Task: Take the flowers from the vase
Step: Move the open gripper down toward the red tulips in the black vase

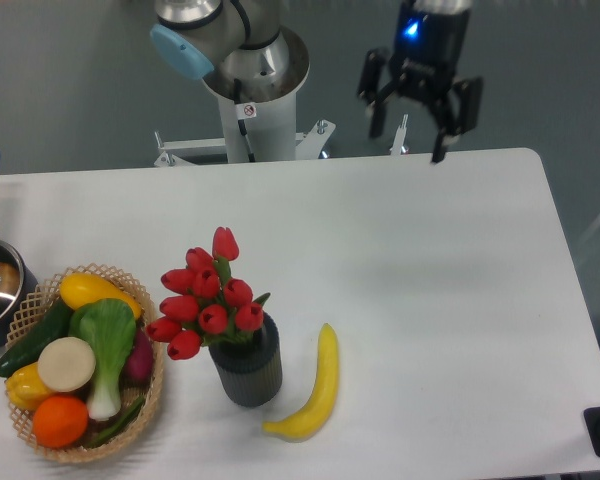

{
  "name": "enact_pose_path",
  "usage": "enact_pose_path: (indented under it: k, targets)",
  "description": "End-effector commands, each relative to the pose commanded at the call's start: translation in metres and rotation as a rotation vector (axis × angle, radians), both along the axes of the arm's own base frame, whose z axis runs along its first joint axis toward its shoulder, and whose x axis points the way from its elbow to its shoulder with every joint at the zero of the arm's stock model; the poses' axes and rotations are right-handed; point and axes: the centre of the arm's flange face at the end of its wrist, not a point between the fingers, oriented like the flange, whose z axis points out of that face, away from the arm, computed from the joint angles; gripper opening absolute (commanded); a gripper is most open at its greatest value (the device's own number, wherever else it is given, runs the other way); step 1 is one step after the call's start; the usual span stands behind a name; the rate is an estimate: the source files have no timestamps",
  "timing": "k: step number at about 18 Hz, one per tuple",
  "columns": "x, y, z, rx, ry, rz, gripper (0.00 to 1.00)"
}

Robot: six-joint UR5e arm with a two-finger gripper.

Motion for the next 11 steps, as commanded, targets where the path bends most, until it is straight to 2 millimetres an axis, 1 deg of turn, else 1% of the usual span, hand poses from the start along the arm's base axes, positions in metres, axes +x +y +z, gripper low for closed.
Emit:
enact_pose_path:
  k: [5,8,10,11]
  targets:
    - [0.012,0.005,-0.03,0.086,0.003,-0.045,1.0]
    - [0.02,0.005,-0.052,0.086,-0.02,-0.066,1.0]
    - [0.033,0.014,-0.069,0.132,-0.078,-0.108,1.0]
    - [0.035,0.019,-0.075,0.174,-0.115,-0.126,1.0]
